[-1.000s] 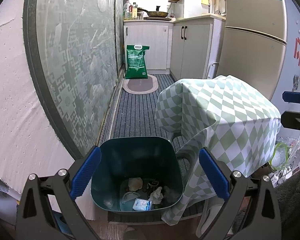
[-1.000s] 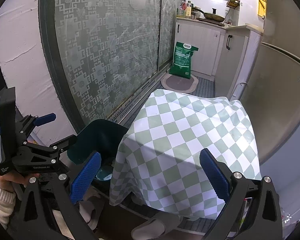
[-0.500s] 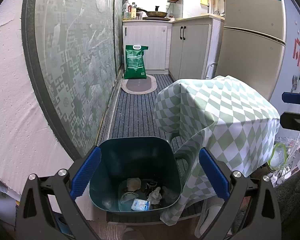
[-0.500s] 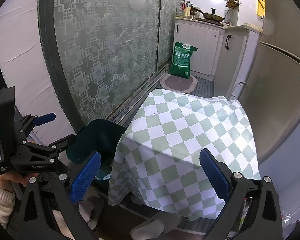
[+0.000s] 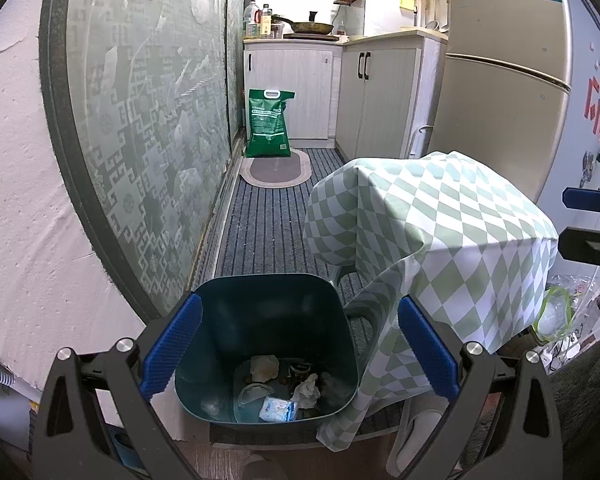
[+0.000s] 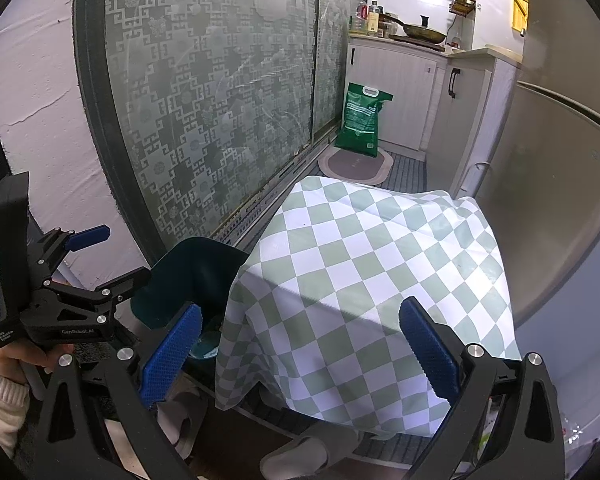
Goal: Collect trash
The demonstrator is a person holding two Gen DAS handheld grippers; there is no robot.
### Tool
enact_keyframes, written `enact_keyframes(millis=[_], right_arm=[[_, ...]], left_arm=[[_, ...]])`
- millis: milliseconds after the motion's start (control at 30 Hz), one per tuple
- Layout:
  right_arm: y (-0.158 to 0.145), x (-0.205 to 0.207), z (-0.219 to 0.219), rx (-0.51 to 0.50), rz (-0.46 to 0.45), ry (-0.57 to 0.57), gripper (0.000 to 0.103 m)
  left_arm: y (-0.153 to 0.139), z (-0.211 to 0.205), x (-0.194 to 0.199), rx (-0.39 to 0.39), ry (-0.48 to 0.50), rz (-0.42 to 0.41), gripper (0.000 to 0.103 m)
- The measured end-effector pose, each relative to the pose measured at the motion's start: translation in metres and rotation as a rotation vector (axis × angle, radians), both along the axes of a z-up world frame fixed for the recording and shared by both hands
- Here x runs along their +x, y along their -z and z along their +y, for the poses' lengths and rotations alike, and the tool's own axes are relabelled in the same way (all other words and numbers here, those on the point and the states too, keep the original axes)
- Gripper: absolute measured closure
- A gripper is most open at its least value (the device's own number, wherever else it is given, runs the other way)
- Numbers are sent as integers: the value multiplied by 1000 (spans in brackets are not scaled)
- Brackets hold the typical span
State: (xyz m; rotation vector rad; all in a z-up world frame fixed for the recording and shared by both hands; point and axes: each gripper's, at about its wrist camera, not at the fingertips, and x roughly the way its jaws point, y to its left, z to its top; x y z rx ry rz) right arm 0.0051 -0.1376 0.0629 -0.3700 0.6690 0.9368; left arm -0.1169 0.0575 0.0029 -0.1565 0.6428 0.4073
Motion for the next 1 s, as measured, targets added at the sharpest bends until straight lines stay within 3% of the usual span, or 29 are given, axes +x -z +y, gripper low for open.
enact_keyframes(millis=[1000], right_arm=[[0,1,-3,4,1,2,3]], left_arm=[[-1,-1,0,-5,6,-4,3]])
